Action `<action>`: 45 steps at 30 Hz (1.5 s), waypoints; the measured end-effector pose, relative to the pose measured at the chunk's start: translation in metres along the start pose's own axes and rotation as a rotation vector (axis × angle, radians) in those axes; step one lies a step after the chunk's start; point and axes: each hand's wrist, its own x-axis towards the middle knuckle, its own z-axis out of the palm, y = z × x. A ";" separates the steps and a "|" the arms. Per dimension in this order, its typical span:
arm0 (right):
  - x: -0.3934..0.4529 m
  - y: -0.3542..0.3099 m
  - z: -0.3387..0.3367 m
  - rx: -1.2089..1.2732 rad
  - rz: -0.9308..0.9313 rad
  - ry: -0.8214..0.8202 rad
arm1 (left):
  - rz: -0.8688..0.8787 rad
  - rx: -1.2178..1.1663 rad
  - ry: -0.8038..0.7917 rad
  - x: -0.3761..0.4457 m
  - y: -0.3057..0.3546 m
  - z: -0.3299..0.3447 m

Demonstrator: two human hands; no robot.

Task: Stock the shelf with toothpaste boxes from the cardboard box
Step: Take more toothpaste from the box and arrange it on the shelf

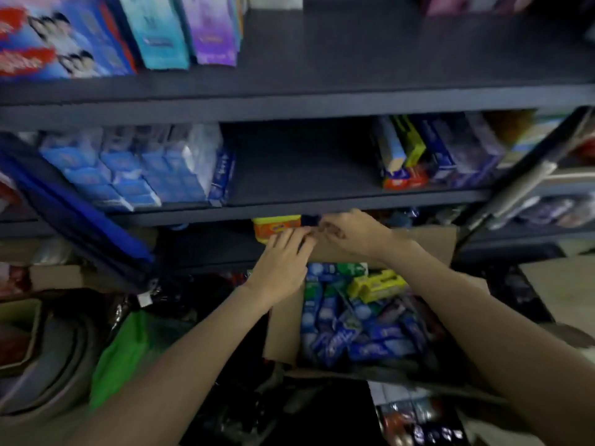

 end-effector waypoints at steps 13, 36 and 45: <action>-0.046 0.203 0.148 -0.006 0.440 -0.330 | -0.143 -0.164 -0.521 0.063 0.082 0.160; -0.061 0.237 0.187 -0.111 0.391 -0.451 | -0.585 -0.858 -1.012 0.109 0.046 0.169; -0.062 0.115 0.018 1.623 0.396 -0.160 | -0.150 -0.570 -0.454 0.089 -0.011 0.002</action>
